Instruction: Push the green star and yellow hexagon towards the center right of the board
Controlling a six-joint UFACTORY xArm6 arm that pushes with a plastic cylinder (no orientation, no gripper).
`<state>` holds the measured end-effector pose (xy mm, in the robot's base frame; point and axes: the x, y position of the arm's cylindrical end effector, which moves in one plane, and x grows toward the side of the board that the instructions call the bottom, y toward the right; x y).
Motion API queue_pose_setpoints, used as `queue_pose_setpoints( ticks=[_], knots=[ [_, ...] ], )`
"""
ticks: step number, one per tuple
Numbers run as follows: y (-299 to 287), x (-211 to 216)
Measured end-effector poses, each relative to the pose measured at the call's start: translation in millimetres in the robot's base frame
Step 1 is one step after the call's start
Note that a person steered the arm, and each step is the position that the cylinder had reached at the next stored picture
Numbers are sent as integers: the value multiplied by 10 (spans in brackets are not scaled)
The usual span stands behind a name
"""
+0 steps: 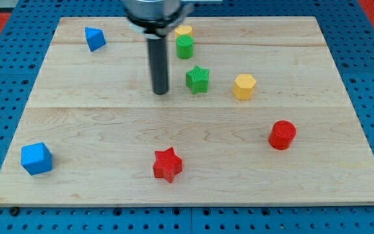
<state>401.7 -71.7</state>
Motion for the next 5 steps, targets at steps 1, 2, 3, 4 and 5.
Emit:
queue_pose_setpoints(
  ticks=[1, 2, 3, 4, 5],
  knots=[
    [444, -394],
    [826, -260],
    [1151, 156],
    [1094, 239],
    [841, 589]
  ],
)
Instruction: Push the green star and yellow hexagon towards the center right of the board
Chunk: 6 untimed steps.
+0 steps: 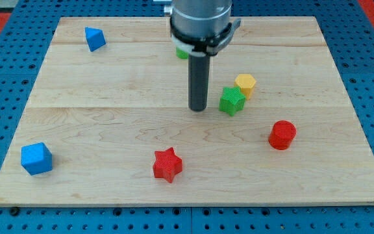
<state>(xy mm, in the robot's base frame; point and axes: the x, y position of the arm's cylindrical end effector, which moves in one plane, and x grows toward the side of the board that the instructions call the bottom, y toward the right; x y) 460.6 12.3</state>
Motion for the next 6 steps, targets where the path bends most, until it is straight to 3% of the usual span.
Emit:
queue_pose_setpoints(
  ticks=[1, 6],
  knots=[
    [293, 196],
    [457, -400]
  ],
)
